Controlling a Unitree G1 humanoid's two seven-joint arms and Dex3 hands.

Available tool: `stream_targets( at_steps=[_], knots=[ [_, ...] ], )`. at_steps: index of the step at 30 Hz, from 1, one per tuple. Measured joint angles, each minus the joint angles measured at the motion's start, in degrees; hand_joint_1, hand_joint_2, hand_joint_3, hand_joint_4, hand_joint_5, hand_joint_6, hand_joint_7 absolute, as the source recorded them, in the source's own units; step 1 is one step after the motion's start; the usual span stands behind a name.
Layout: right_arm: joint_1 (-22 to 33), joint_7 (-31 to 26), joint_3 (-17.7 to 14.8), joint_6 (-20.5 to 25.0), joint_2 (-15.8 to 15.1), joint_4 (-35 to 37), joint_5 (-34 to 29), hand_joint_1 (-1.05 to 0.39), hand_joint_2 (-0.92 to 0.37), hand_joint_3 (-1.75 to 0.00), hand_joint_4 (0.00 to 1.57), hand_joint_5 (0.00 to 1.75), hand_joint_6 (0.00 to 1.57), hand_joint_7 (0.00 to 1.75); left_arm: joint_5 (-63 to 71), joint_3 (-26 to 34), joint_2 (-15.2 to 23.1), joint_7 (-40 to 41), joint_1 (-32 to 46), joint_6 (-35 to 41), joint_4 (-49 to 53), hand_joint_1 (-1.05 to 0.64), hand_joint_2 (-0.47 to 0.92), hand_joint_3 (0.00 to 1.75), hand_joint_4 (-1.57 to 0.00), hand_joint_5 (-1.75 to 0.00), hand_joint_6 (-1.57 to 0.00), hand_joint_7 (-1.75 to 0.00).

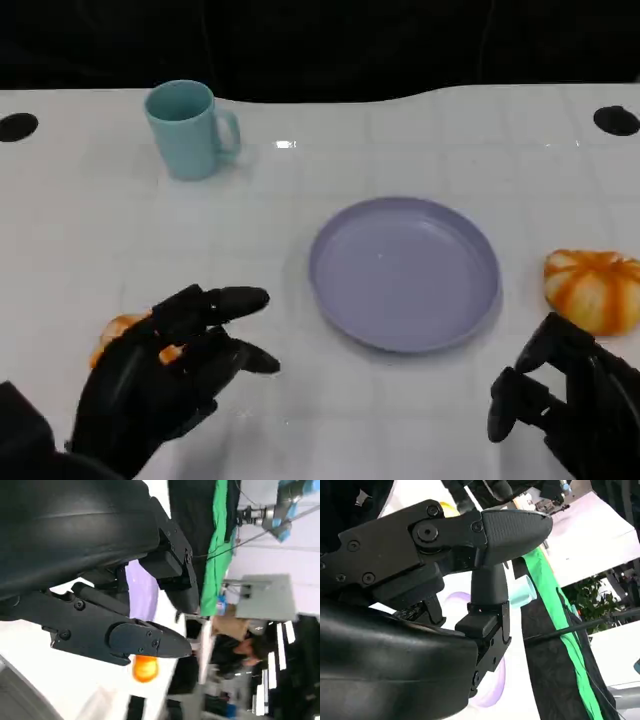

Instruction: Grasp the bread from the table and place it into the plate.

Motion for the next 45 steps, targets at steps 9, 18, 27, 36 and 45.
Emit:
stream_targets(
  at_steps=[9,18,27,36,45],
  knots=[
    [0.26,-0.24,0.10,0.57,0.26,-0.84,0.05,-0.57,-0.92,-0.35,0.75,1.75,0.61,1.57,12.77,-0.67,10.93,0.61,-0.48,-2.09,-6.48,-0.65,0.92,0.09,-0.14,-0.53,-0.36,0.00],
    [0.41,-0.16,0.09,0.68,0.24,-0.96,0.08,-0.57,-0.92,-0.36,0.75,1.75,0.61,1.58,24.92,-0.38,19.99,2.52,-0.28,0.28,-14.84,-0.62,0.92,0.09,-0.11,-0.45,-0.33,-0.01],
    [0.41,-0.20,0.11,0.69,0.25,-0.99,0.07,-0.58,-0.92,-0.35,0.75,1.75,0.60,1.58,47.86,-1.24,28.19,4.25,0.65,2.58,-22.80,-0.65,0.92,0.05,-0.04,-0.27,-0.25,0.00],
    [0.44,0.04,0.08,0.62,0.22,-1.01,0.05,-0.58,-0.92,-0.37,0.74,1.75,0.59,1.59,66.47,-7.14,30.89,1.16,-1.21,8.52,-25.69,-0.60,0.86,0.00,-0.05,-0.18,-0.23,0.00],
    [0.46,0.08,-0.04,0.72,0.17,-1.09,0.27,-0.59,-0.92,-0.37,0.75,1.75,0.60,1.58,68.78,-11.83,30.58,1.99,-7.30,8.03,-14.64,-0.56,0.87,0.00,-0.10,-0.12,-0.21,0.00]
  ],
)
